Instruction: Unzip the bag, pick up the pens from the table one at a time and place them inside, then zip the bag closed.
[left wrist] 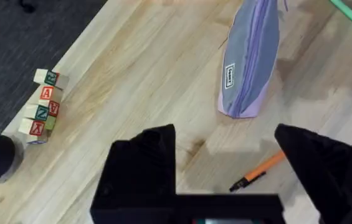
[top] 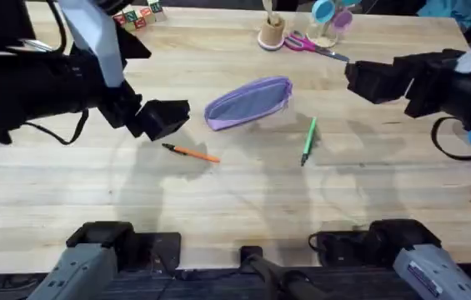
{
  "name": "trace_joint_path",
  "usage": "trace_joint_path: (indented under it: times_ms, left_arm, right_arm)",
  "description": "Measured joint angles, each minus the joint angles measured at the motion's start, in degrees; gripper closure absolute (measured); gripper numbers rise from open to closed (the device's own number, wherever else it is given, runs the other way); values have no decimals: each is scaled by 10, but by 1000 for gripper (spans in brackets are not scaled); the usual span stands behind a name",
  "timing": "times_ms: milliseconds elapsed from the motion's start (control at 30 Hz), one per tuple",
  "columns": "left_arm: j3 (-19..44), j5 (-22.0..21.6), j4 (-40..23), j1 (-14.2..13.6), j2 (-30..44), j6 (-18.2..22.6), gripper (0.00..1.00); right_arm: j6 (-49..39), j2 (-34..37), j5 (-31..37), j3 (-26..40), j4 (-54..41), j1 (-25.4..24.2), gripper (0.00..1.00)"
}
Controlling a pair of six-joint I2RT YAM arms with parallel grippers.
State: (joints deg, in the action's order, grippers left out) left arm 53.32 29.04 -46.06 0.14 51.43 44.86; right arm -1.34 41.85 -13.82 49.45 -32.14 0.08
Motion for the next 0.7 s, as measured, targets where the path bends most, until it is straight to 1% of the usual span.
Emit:
trace_joint_path:
  times_ms: [200,300,433,533,633,700]
  left_arm:
    - [0,2,0,0,1,2,8]
    - [0,5,1,0,18,3,7]
    - [0,17,7,0,81,5,7]
    - [0,33,26,0,130,8,7]
    - [0,58,47,-2,170,26,8]
    - [0,71,61,-11,192,44,7]
  right_arm:
    - [0,0,0,0,8,0,6]
    - [0,0,0,0,18,0,6]
    - [0,0,0,0,36,0,6]
    - [-1,0,0,0,48,0,6]
    - [-1,0,0,0,51,0,6]
    - [-2,0,0,0,51,0,6]
